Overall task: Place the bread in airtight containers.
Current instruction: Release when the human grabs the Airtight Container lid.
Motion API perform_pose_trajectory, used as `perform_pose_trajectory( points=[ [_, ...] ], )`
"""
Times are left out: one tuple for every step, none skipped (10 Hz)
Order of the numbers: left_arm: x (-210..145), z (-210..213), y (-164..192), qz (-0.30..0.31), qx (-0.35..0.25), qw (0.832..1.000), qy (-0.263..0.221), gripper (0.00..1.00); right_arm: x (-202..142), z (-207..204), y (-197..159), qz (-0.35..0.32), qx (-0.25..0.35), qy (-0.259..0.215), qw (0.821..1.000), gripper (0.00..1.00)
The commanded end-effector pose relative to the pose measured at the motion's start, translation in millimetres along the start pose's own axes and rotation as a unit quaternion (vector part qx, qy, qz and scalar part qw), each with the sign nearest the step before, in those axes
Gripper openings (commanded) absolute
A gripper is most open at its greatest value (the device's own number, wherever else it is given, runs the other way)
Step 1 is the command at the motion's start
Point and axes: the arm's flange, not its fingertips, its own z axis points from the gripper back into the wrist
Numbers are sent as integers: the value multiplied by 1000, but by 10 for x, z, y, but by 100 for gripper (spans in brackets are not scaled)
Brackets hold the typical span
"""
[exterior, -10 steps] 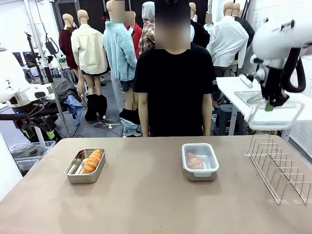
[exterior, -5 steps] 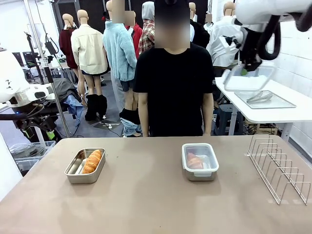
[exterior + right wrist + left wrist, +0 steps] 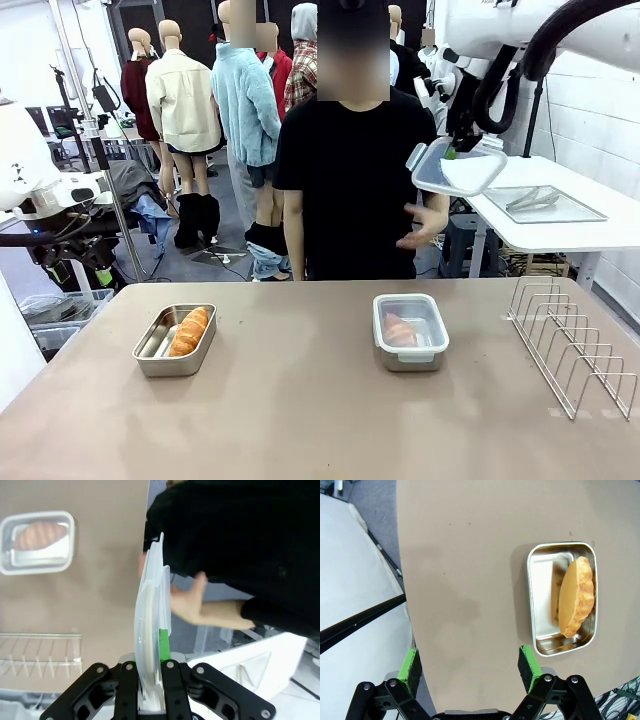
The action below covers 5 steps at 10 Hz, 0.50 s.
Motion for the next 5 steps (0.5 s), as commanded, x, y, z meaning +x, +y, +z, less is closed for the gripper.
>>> perform_pose_trajectory(
  points=[
    [-17,15,14,4,13,1000,2,100,104,95,-243,-17,18,-5,1000,0],
    [-17,15,14,4,13,1000,2,100,110,72,-260,-19,24,-1,1000,0],
    [-17,15,14,4,13,1000,2,100,117,58,-268,-20,27,6,999,0],
    [-17,15,14,4,13,1000,2,100,67,-4,-66,-7,13,-3,1000,0],
    [-17,15,14,4,13,1000,2,100,67,-4,-66,-7,13,-3,1000,0]
  ],
)
